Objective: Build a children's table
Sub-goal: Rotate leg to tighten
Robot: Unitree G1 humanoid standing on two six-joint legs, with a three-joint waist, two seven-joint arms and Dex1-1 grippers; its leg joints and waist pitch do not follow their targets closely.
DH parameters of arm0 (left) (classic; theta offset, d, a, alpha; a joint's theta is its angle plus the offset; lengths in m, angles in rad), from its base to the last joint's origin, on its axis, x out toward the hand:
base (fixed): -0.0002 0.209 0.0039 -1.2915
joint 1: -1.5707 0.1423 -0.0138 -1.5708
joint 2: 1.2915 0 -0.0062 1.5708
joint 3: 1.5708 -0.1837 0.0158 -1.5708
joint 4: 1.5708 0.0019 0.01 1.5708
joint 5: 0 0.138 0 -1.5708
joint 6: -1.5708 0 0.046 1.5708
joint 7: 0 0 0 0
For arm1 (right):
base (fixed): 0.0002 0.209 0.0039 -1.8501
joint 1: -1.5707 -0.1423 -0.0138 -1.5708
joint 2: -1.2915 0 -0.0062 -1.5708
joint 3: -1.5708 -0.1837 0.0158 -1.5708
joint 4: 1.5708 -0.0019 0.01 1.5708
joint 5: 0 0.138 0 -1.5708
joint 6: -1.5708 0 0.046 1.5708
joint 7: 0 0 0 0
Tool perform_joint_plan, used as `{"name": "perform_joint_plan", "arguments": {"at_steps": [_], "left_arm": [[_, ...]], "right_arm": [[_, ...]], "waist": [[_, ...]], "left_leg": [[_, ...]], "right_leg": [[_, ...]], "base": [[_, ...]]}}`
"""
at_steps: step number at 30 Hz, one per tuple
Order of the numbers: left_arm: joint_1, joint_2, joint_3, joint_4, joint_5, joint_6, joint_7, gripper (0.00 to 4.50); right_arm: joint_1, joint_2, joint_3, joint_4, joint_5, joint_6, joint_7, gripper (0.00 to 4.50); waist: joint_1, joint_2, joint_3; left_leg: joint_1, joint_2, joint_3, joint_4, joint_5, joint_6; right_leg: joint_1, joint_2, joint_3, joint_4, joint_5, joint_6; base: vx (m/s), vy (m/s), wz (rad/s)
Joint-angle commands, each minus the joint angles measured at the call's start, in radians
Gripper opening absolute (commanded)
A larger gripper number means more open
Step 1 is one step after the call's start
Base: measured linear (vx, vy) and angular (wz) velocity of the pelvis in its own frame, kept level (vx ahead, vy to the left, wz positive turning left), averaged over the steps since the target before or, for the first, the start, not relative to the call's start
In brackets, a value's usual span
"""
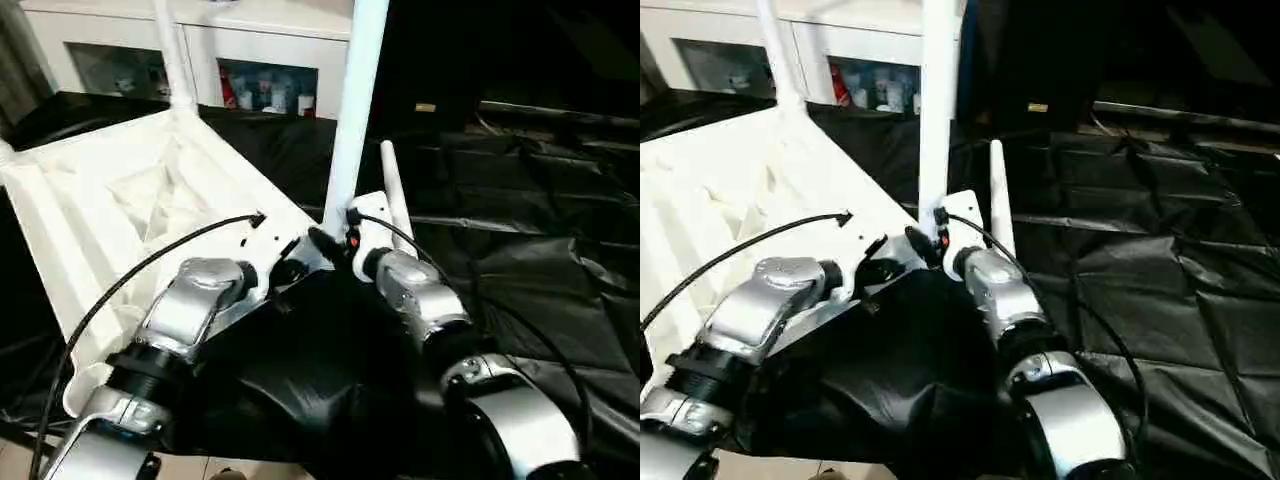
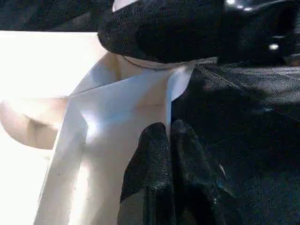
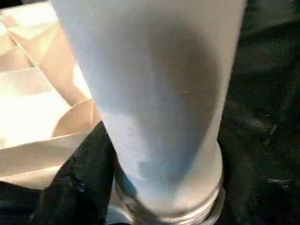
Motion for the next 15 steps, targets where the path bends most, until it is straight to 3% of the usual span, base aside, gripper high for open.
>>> {"name": "perform_joint_plan", "arguments": {"at_steps": [1, 4, 7, 9, 10, 11, 13, 15], "left_arm": [[0.0, -0.006, 0.002, -0.015, -0.002, -0.041, -0.012, 0.0], [0.034, 0.052, -0.018, -0.058, -0.015, -0.056, -0.099, 0.0], [0.044, 0.068, -0.023, -0.07, -0.021, -0.055, -0.124, 0.0], [0.081, 0.142, -0.039, -0.111, -0.039, -0.098, -0.232, 0.0], [0.093, 0.166, -0.042, -0.125, -0.048, -0.116, -0.272, 0.0], [0.107, 0.2, -0.047, -0.149, -0.062, -0.117, -0.324, 0.0], [0.116, 0.223, -0.05, -0.162, -0.07, -0.128, -0.361, 0.0], [0.118, 0.231, -0.05, -0.164, -0.073, -0.13, -0.374, 0.0]], "right_arm": [[0.0, 0.047, 0.042, 0.029, 0.01, 0.037, 0.105, 3.58], [0.006, -0.003, 0.073, -0.01, 0.006, 0.042, 0.224, 3.71], [0.009, -0.02, 0.084, -0.021, 0.004, 0.04, 0.263, 3.71], [0.038, -0.113, 0.15, -0.091, -0.003, 0.003, 0.472, 3.71], [0.048, -0.142, 0.168, -0.114, -0.006, -0.011, 0.536, 3.71], [0.057, -0.179, 0.184, -0.133, -0.017, -0.041, 0.596, 3.71], [0.058, -0.203, 0.19, -0.136, -0.021, -0.049, 0.641, 3.71], [0.057, -0.213, 0.191, -0.137, -0.022, -0.052, 0.663, 3.71]], "waist": [[-0.001, 0.004, -0.067], [-0.002, 0.006, -0.071], [-0.009, 0.007, -0.074], [-0.005, 0.013, -0.075], [-0.003, 0.012, -0.079], [-0.002, 0.015, -0.079], [0.002, 0.018, -0.078], [0.005, 0.019, -0.074]], "left_leg": [[-0.012, 0.009, 0.008, -0.074, -0.203, 0.009], [-0.014, 0.01, 0.005, -0.074, -0.189, 0.014], [-0.014, 0.01, 0.011, -0.069, -0.135, 0.029], [-0.014, 0.011, 0.009, -0.068, -0.127, 0.034], [-0.017, 0.014, 0.009, -0.063, -0.106, 0.055], [-0.016, 0.014, 0.012, -0.062, -0.093, 0.064], [-0.016, 0.013, 0.012, -0.062, -0.084, 0.072], [-0.011, 0.015, 0.014, -0.063, -0.114, 0.063]], "right_leg": [[0.057, -0.069, 0.044, -0.086, -0.306, -0.151], [0.06, -0.071, 0.044, -0.083, -0.298, -0.151], [0.06, -0.068, 0.045, -0.074, -0.193, -0.193], [0.064, -0.067, 0.042, -0.072, -0.162, -0.207], [0.068, -0.068, 0.041, -0.065, -0.104, -0.216], [0.064, -0.066, 0.041, -0.062, -0.062, -0.233], [0.063, -0.065, 0.04, -0.059, -0.043, -0.25], [0.06, -0.067, 0.041, -0.065, -0.091, -0.256]], "base": [[0.0, 0.0, 0.0], [0.0, 0.0, 0.0], [0.0, 0.0, 0.0], [0.0, 0.0, 0.0], [0.0, 0.0, 0.0], [0.0, 0.0, 0.0], [0.0, 0.0, 0.0], [0.0, 0.0, 0.0]]}}
